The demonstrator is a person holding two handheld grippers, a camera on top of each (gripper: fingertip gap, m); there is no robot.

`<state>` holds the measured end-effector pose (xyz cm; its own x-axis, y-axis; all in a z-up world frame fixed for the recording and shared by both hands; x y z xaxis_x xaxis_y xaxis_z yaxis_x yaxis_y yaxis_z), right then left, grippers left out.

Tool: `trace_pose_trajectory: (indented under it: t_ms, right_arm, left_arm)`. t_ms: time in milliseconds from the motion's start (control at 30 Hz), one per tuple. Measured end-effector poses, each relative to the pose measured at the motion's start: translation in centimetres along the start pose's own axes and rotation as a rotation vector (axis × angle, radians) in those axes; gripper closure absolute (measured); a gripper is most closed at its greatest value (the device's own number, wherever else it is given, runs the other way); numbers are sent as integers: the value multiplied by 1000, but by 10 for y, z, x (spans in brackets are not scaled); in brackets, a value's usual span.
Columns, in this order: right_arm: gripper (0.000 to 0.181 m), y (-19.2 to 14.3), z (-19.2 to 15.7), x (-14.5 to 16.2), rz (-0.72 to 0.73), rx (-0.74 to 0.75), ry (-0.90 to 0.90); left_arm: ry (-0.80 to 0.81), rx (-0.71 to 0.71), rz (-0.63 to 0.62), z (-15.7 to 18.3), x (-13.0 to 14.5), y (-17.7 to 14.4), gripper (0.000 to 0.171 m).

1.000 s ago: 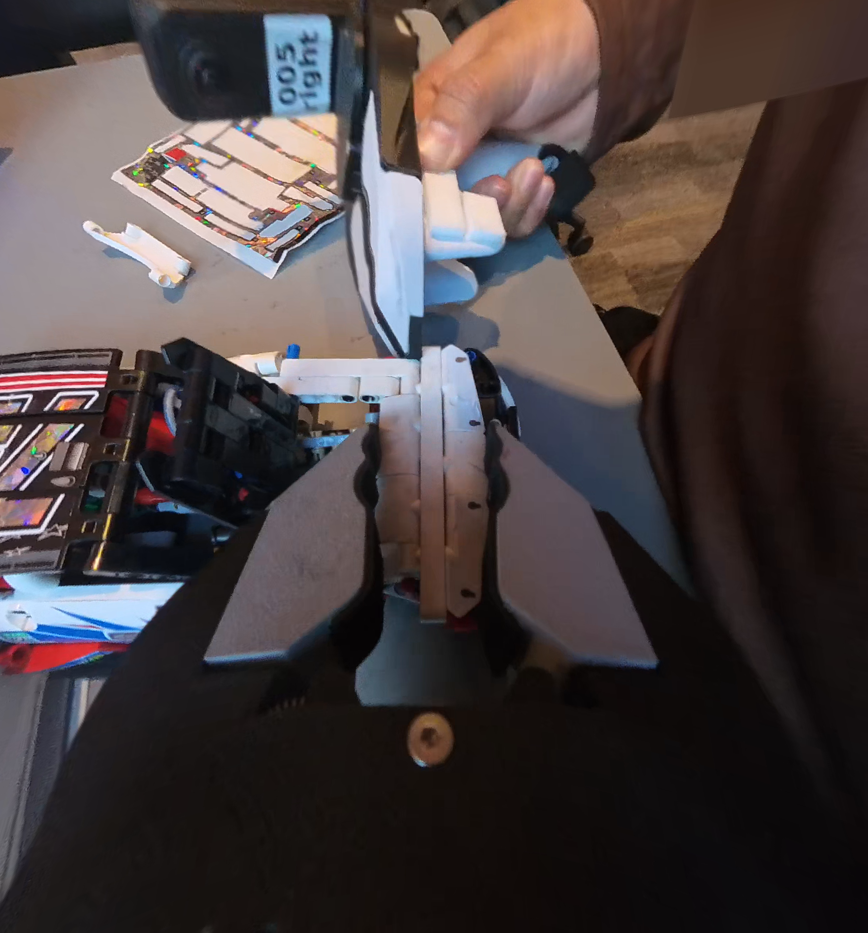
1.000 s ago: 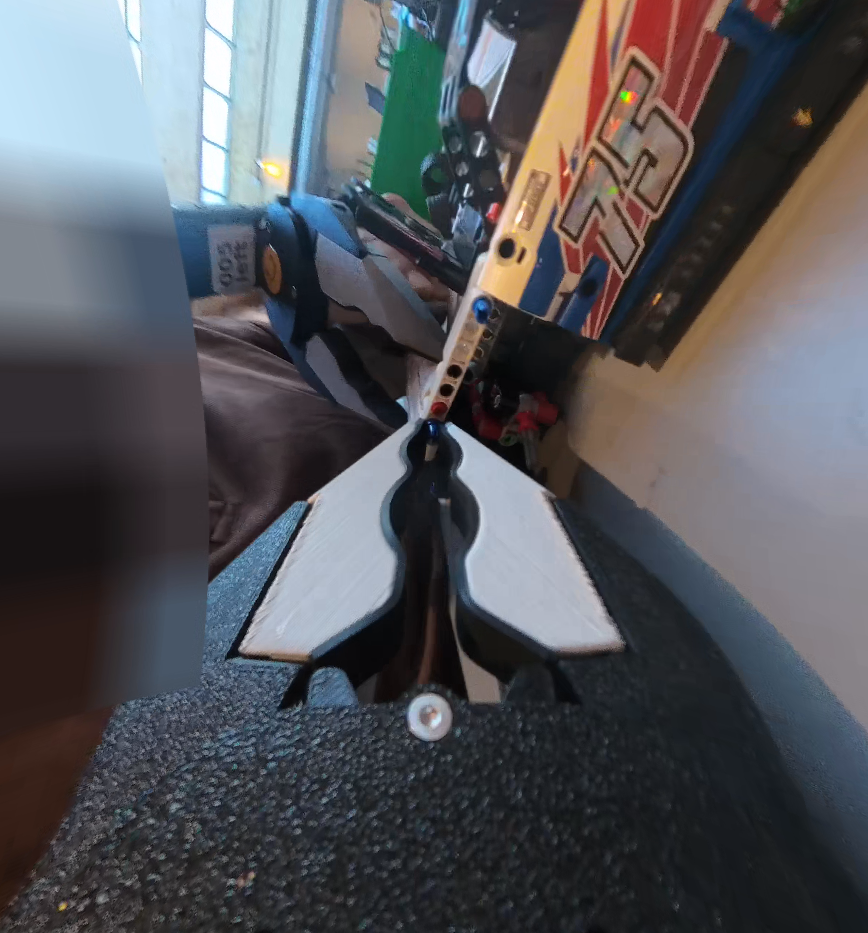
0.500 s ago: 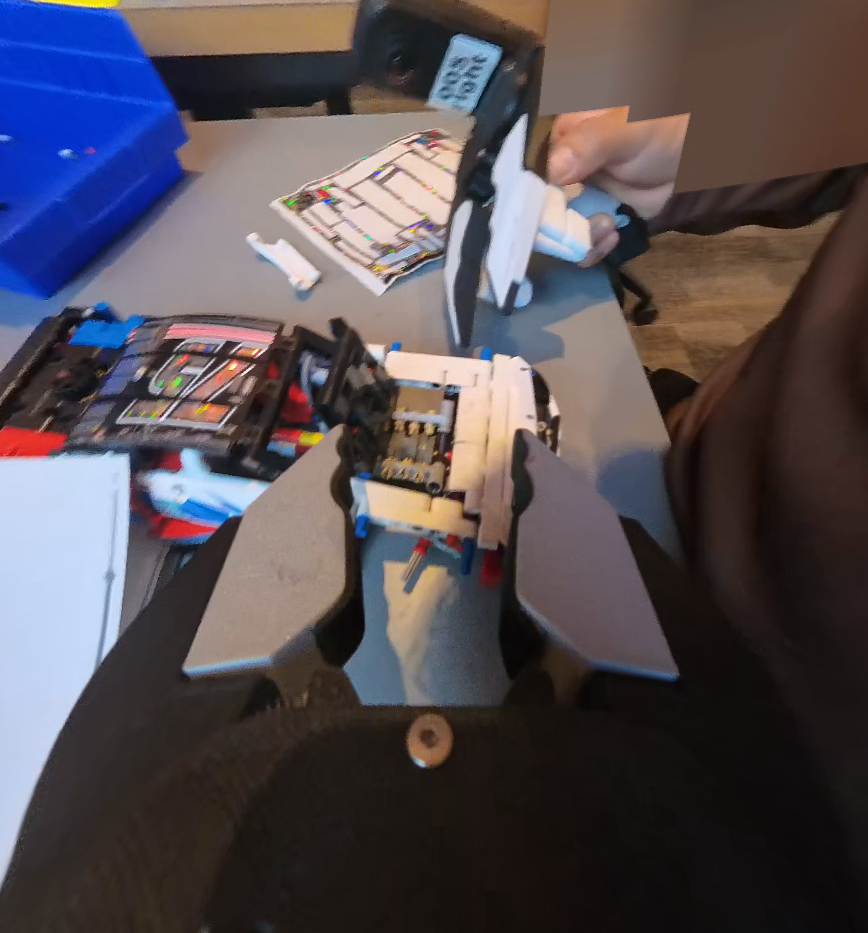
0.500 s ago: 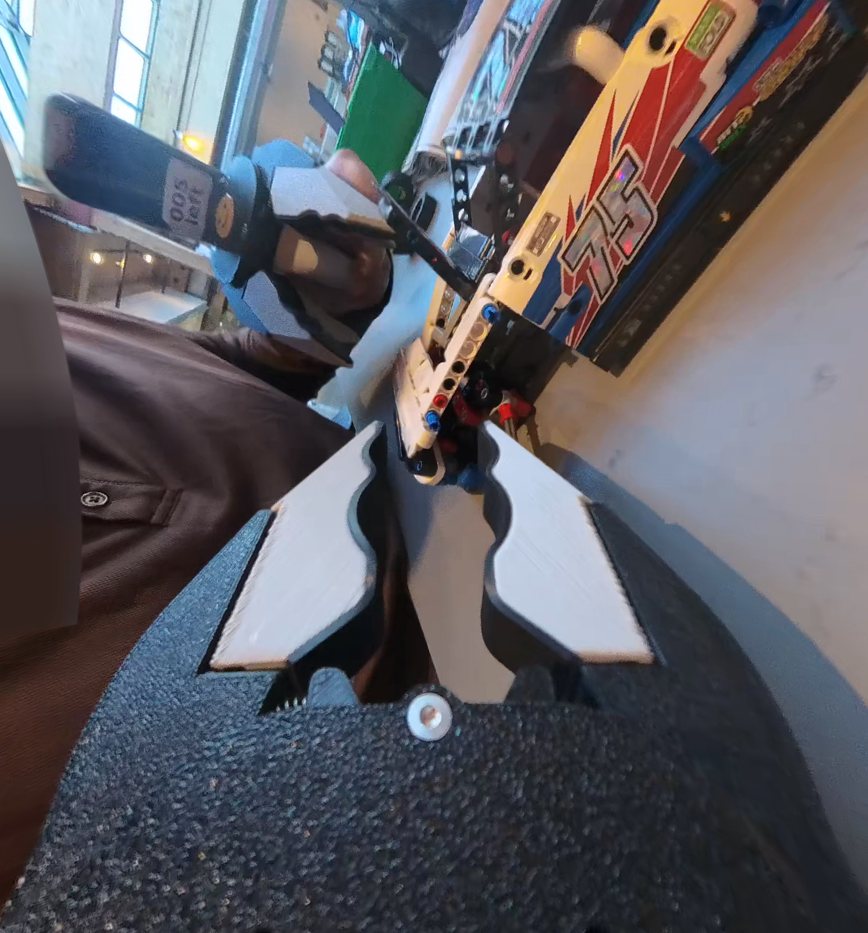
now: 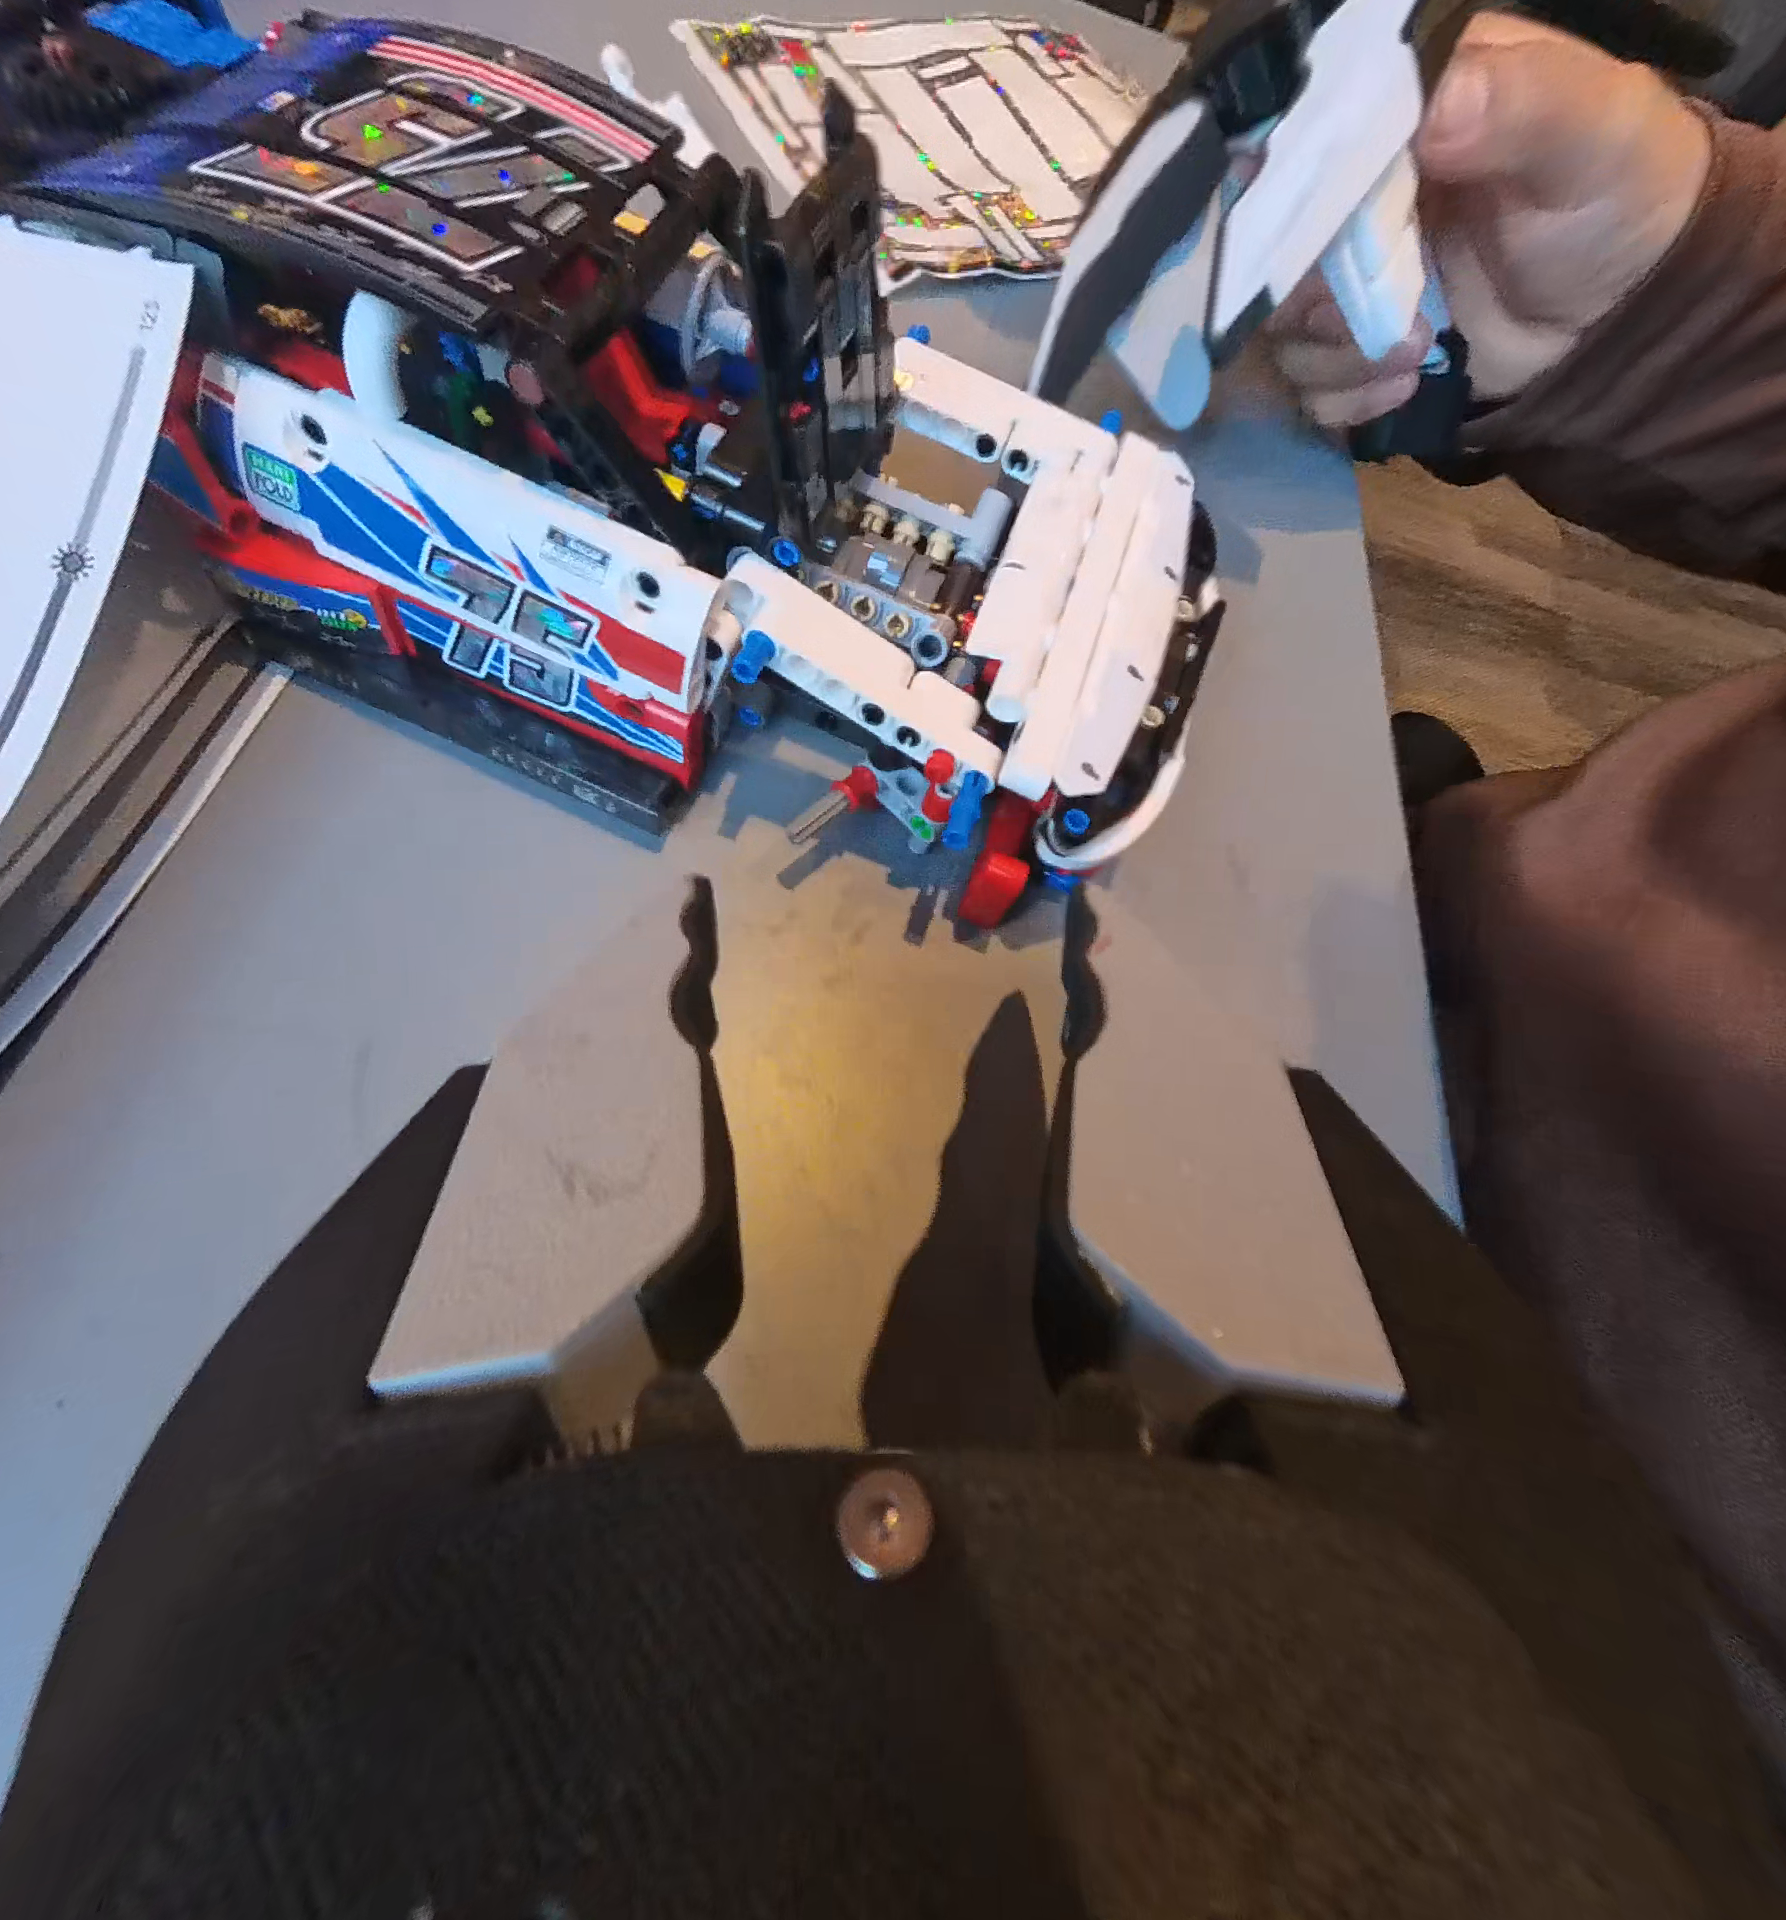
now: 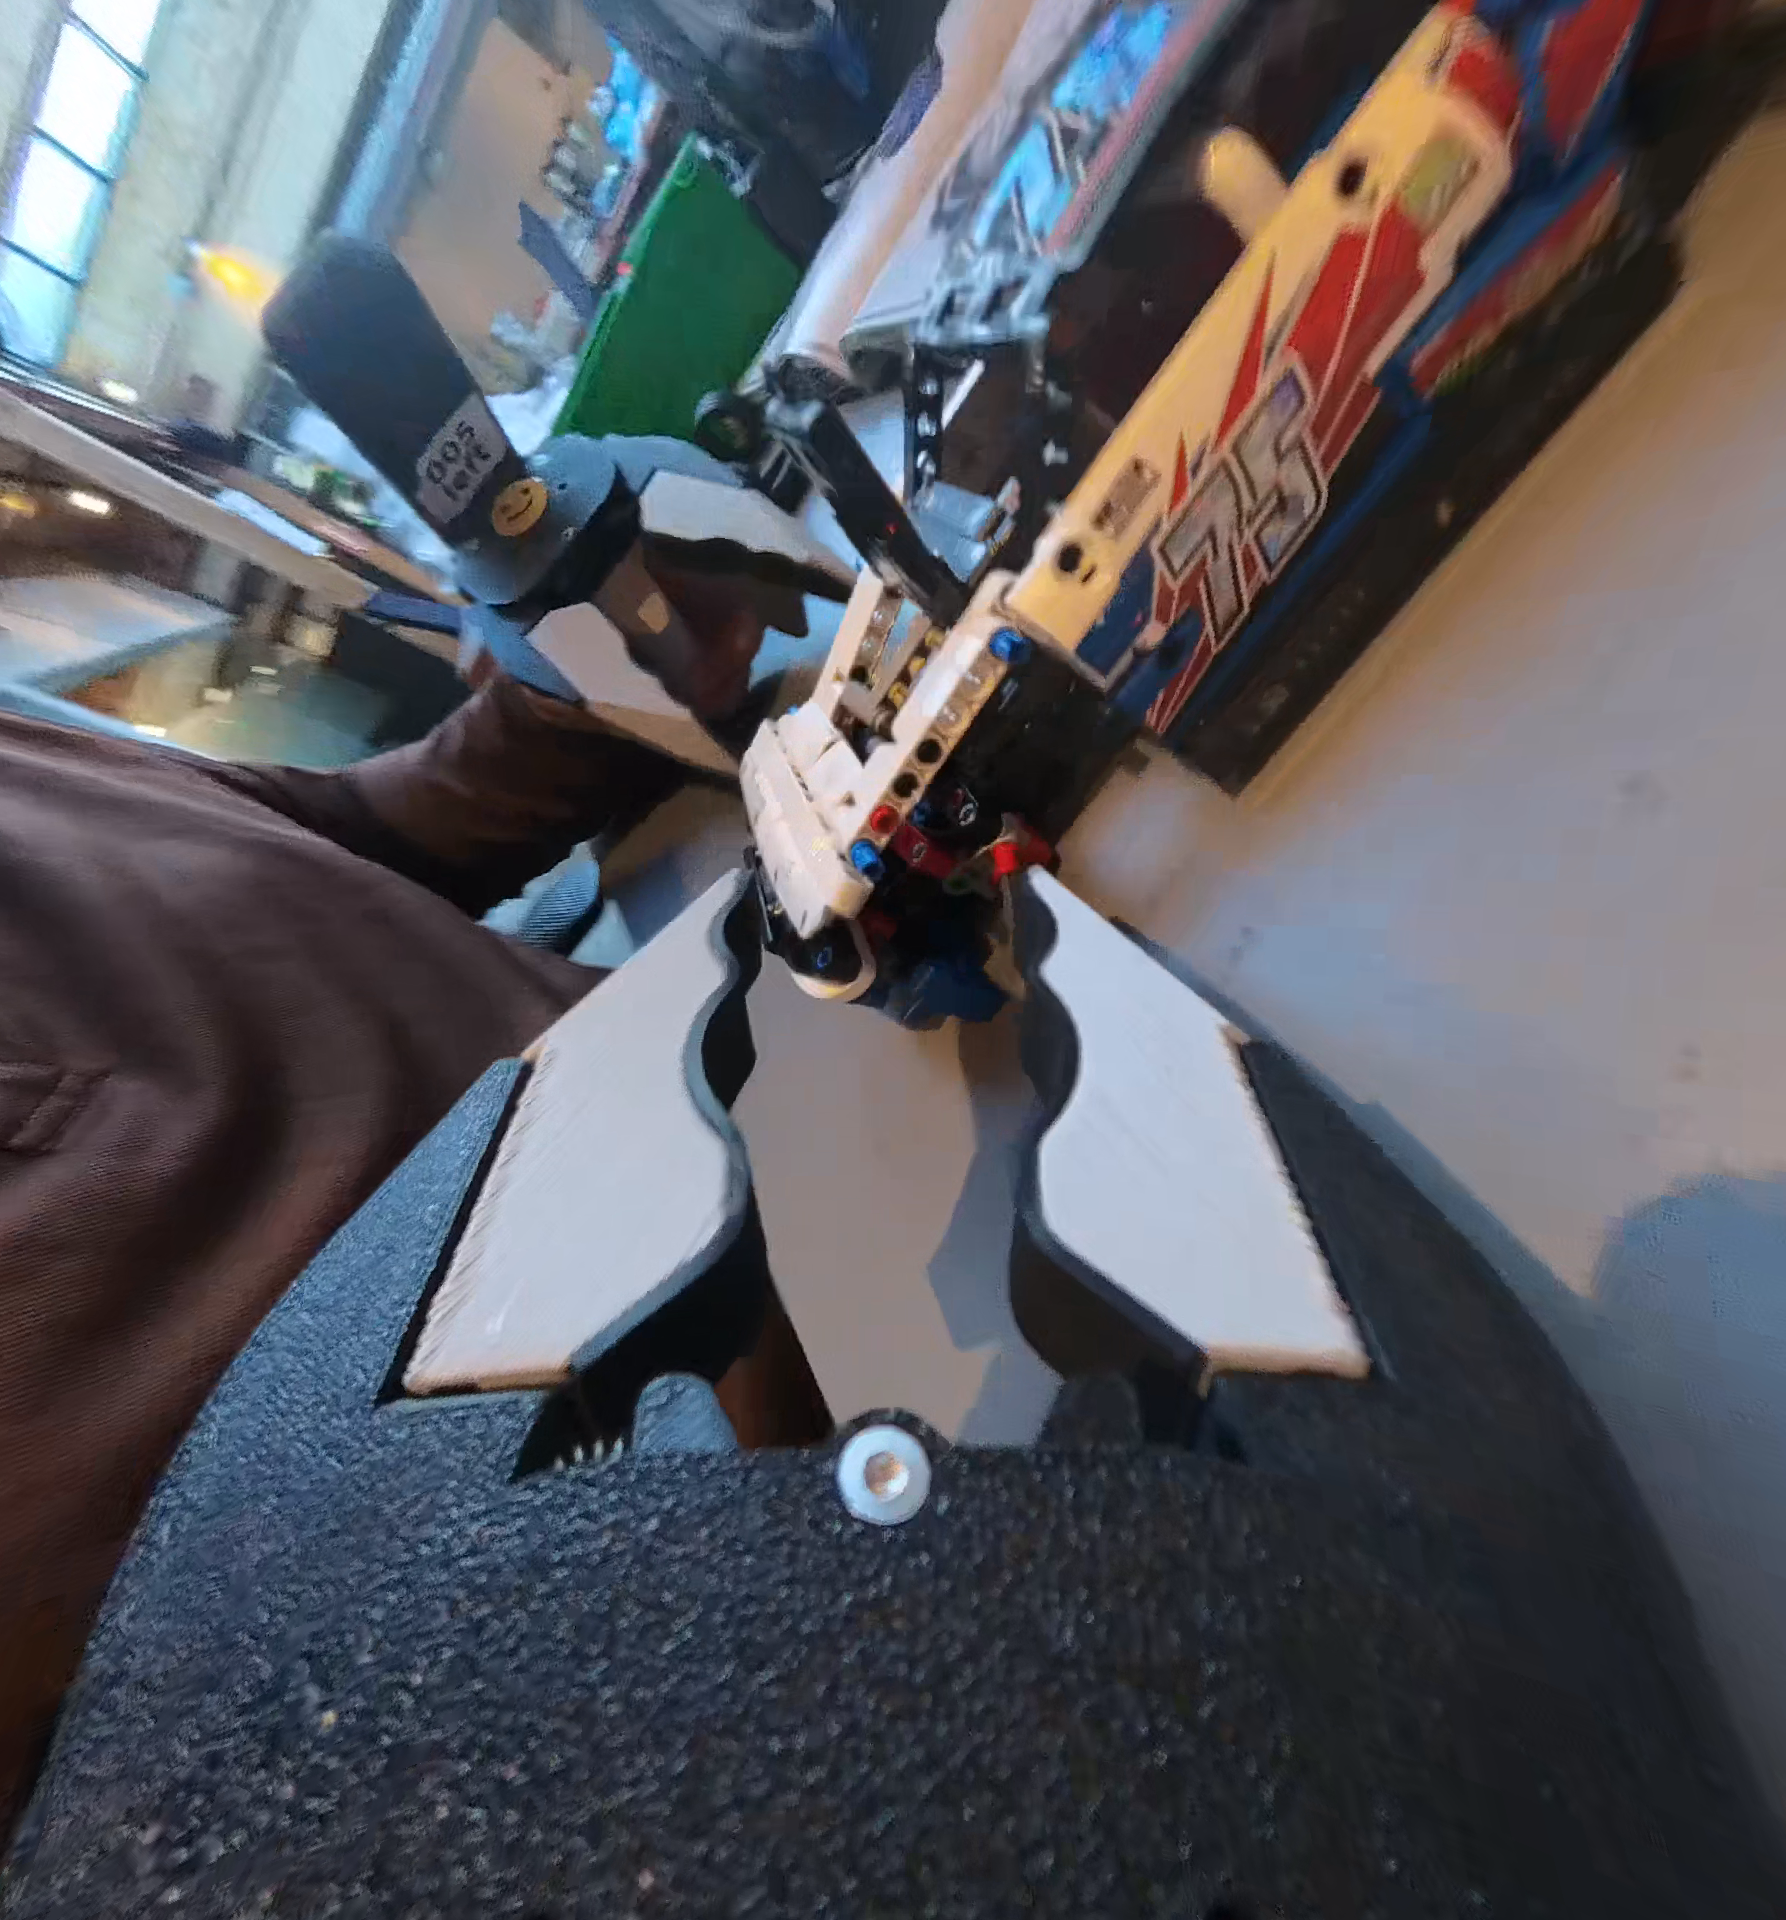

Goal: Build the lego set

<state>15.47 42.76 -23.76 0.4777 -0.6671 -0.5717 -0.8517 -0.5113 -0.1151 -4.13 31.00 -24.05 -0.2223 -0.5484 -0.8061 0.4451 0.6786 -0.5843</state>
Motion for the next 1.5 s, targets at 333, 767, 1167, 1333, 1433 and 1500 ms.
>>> trace_pose_trajectory:
  t_ms: [333,767,1167,1333,1433,1500]
  right_arm:
    - [129,50,-62,1,-302,335,-610]
    - [138,12,-42,19,-22,362,-308]
    - [125,14,-31,22,55,399,-505]
    - [127,47,-58,13,-170,403,-713]
    - [128,71,-61,8,-379,467,-825]
    - [127,85,-57,6,-493,469,-850]
  left_arm:
    - [3,80,80,-9,-10,-8,137]
    - [202,172,146,33,-25,-2,125]
    - [97,129,83,8,-6,-6,126]
    - [39,162,64,-2,-10,-2,139]
    - [-72,236,26,-11,-15,3,143]
    - [-128,278,35,-12,-20,5,148]
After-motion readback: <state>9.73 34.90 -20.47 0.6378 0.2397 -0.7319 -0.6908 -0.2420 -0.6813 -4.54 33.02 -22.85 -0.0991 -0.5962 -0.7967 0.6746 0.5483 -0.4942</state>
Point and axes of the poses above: each gripper's, where its closed fingertips meet, y out along the fingers, x out of its underside, z = x × y across the jaws, the point moved 6 cm from there along -y, back along the fingers, and after that the axes turned 12 degrees about -x, right-handed, at the moved point
